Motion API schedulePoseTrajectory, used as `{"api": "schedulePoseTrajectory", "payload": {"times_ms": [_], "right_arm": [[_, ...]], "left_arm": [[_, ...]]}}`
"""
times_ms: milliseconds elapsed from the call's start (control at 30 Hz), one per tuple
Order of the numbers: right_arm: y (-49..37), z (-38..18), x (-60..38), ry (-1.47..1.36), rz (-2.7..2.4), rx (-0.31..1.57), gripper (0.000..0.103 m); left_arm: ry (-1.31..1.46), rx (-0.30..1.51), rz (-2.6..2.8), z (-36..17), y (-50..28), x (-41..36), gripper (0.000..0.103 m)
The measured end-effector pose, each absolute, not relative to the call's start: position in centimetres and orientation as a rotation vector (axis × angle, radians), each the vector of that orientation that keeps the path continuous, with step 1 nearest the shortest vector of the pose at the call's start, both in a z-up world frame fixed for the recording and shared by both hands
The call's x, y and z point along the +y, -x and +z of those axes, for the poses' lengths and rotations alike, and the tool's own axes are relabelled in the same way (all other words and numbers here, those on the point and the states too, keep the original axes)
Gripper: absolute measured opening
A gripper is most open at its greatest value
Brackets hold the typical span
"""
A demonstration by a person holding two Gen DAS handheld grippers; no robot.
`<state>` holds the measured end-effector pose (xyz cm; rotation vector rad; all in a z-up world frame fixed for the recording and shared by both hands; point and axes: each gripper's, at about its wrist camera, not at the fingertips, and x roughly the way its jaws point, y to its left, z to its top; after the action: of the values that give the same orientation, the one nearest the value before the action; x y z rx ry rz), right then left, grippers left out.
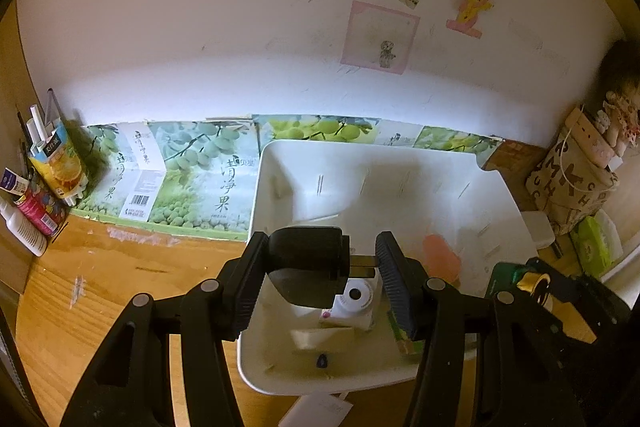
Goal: Organize rigid objects
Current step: 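Lift the green jar and black adapter over the white bin with both grippers, then release the green jar and black adapter into the bin by opening both grippers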
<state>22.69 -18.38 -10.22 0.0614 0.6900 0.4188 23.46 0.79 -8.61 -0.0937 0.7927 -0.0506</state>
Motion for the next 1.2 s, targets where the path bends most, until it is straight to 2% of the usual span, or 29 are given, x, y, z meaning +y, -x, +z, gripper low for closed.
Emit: {"api": "schedulePoseTrajectory", "payload": {"times_ms": [133,233,267,400,767,1200], "right_arm": [[-22.6,-10.2,-19.0,-0.092,0.433,0.672,0.046],[-22.6,-10.2,-19.0,-0.087,0.433,0.675,0.052],[-22.6,-10.2,-19.1,-0.092,0.436,0.675,0.054],[-22.6,-10.1,-19.2,-0.099,0.441,0.677,0.057],[-21.8,-9.0,-18.7,-0.104,0.482,0.662,0.076],[-20.5,-7.6,-18.0,-0.105,0.485,0.658,0.08]], "left_arm": [[0.086,0.803,-0.046,-8.7,-23.6,0.4,0.061],[0.086,0.797,-0.04,-8.2,-23.5,0.3,0.075],[0.086,0.791,-0.032,-8.0,-23.5,0.3,0.076],[0.081,0.789,-0.016,-7.5,-23.2,0.4,0.078],[0.088,0.79,0.06,-6.9,-21.3,1.1,0.079],[0.118,0.759,0.104,-6.1,-17.3,3.2,0.079]]}}
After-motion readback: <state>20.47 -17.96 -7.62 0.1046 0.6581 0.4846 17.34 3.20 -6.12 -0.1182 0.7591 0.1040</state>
